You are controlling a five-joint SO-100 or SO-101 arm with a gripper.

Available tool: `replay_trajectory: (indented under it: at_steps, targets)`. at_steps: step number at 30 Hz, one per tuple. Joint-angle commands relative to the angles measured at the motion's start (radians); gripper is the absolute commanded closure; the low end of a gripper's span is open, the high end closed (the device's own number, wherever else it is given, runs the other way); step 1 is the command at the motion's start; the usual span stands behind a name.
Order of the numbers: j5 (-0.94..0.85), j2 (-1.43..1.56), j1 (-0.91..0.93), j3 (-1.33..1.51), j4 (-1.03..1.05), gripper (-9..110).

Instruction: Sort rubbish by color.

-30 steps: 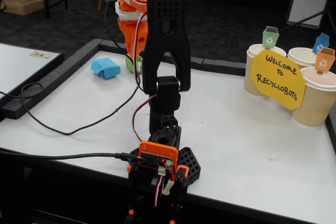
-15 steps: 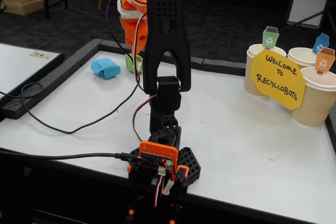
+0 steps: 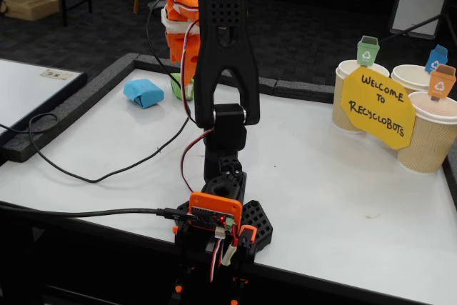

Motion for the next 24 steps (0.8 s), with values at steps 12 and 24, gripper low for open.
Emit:
replay_trajectory:
  at_steps: [12,24]
  targets:
    - [-0.006,0.009,0.023,-0.121,-0.018,70]
    - [-0.006,-0.058,0.048,-0.129,-0.038,71]
